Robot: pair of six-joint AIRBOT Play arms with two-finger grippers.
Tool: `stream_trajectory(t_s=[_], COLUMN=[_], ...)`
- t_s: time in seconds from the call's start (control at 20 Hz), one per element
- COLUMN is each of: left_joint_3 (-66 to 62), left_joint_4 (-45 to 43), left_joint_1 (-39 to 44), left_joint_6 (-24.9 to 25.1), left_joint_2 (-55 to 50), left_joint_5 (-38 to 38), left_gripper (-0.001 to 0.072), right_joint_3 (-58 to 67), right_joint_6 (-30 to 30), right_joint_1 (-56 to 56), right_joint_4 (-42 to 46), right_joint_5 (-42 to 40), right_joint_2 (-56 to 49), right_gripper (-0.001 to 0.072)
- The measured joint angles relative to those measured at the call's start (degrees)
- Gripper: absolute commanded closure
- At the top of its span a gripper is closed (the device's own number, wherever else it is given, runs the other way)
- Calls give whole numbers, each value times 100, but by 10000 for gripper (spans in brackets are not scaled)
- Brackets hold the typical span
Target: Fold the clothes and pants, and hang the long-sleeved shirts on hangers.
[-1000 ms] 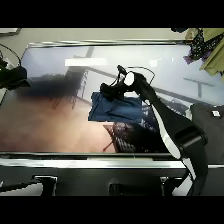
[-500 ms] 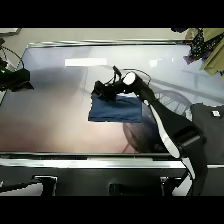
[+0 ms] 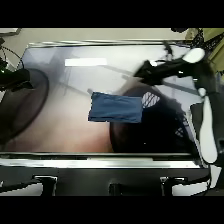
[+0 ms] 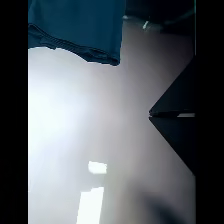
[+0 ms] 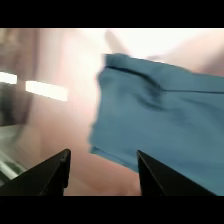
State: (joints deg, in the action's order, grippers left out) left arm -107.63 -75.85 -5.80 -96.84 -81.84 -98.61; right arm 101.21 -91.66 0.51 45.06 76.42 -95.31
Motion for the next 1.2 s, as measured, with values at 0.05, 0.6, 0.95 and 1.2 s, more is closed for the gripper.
stream_trajectory(t_s=[0.05,0.6,0.95,1.2], left_joint_3=[0,0,11,11], left_joint_4=[0,-2,-2,-2], left_joint_1=[0,0,0,-7], left_joint_6=[0,175,186,190], left_joint_2=[0,0,-20,-22], left_joint_5=[0,94,328,382], left_gripper=[691,691,691,691], right_joint_3=[-201,-2789,-2970,-2986], right_joint_6=[151,1829,2076,2072], right_joint_1=[254,1040,706,345], right_joint_4=[46,-686,-984,-1014], right_joint_5=[118,-595,-1088,-1379], right_joint_2=[31,-400,-774,-905], right_gripper=[217,226,240,677])
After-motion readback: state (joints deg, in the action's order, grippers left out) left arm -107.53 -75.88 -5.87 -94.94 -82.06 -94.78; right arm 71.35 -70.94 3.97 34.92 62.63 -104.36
